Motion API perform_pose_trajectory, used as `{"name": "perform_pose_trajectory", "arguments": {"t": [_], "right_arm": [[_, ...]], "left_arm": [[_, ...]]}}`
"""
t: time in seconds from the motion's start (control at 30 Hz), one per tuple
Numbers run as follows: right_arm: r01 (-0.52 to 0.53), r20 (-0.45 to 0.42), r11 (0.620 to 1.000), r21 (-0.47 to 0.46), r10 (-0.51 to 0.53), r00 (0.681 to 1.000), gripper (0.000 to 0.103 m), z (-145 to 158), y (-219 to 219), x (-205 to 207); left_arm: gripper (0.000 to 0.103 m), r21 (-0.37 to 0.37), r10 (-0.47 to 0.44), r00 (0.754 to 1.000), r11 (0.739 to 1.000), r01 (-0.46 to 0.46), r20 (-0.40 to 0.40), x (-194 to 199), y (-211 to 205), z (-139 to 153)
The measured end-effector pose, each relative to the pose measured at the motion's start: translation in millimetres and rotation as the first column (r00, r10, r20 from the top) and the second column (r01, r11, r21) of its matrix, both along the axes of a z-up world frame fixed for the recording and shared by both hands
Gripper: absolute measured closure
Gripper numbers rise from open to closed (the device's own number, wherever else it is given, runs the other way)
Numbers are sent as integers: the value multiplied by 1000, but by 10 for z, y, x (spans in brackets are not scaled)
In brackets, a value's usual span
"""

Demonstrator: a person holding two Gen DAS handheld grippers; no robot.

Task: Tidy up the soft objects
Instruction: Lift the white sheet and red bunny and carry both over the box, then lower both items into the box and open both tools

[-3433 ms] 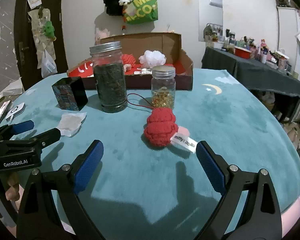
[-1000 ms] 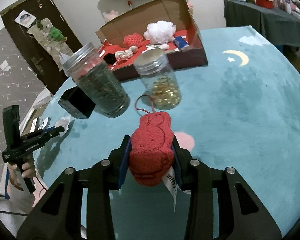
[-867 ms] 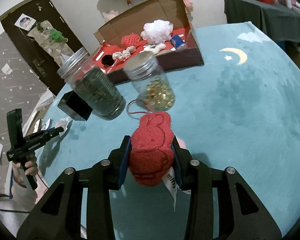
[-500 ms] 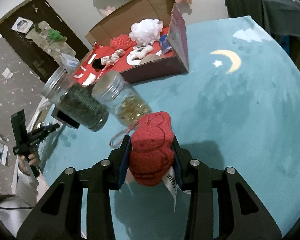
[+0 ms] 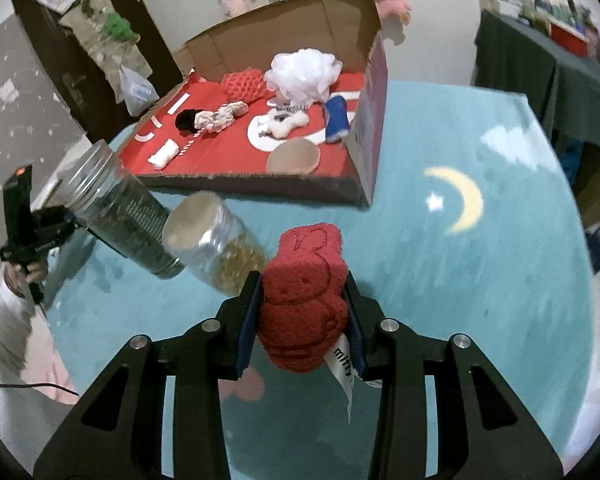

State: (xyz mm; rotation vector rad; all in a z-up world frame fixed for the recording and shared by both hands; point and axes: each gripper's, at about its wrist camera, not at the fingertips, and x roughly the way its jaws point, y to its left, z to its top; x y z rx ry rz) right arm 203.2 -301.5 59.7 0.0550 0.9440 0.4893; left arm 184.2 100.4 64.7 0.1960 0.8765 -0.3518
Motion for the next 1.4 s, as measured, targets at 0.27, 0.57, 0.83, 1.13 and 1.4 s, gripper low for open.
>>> {"name": "perform_pose_trajectory", "arguments": {"t": [0.27,0.57,0.83,1.13,1.4], "right_arm": [[-54,55,994,-96,59,997,67,240,142,182],[-104,154,983,-154,128,980,67,741,394,376],[-125,180,988,-93,141,974,67,943,761,732],[-156,-35,986,-64,154,987,67,488,1267,1328],[-201,-164,977,-76,186,969,67,211,1430,1582]], "left_arm": [[88,27,-53,998,998,53,30,135,-50,266],[88,-18,-121,991,992,122,52,412,-382,630],[88,-23,-171,985,985,171,-23,735,-843,510],[88,23,-195,967,979,201,-163,1045,-1168,228],[88,51,-167,957,982,184,-237,1337,-1206,55]]}}
